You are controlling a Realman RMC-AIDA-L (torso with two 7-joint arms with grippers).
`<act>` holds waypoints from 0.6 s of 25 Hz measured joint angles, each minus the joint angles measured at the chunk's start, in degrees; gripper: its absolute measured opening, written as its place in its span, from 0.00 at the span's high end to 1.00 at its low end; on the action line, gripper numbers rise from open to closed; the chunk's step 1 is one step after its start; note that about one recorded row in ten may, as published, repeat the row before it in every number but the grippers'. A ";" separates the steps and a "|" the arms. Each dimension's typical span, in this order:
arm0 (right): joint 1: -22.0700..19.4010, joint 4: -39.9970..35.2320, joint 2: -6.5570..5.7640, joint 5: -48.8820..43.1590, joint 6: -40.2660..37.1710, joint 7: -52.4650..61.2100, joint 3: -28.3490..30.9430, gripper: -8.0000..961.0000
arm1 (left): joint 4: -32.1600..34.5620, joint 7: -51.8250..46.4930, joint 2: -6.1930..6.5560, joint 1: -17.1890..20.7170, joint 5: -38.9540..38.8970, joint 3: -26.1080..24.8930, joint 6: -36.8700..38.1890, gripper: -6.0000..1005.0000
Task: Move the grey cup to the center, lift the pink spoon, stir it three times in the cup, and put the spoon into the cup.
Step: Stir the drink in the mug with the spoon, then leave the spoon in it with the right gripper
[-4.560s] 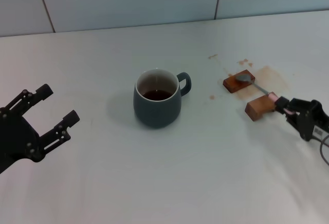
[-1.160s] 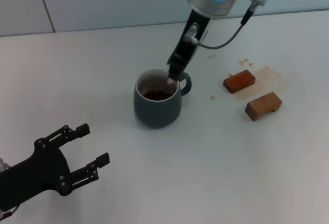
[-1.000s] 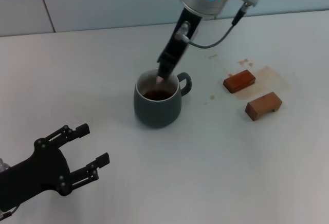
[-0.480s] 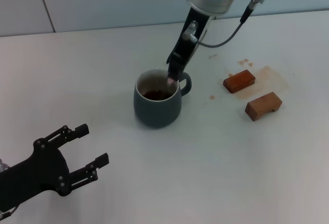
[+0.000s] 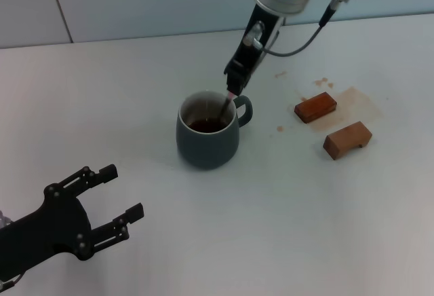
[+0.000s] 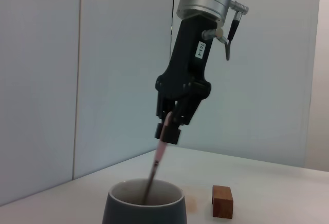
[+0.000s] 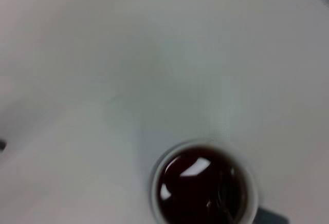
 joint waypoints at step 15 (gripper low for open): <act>-0.02 1.15 0.21 -0.11 1.63 0.17 1.16 0.72 | 0.00 -0.30 0.00 0.18 -0.03 0.00 0.33 0.21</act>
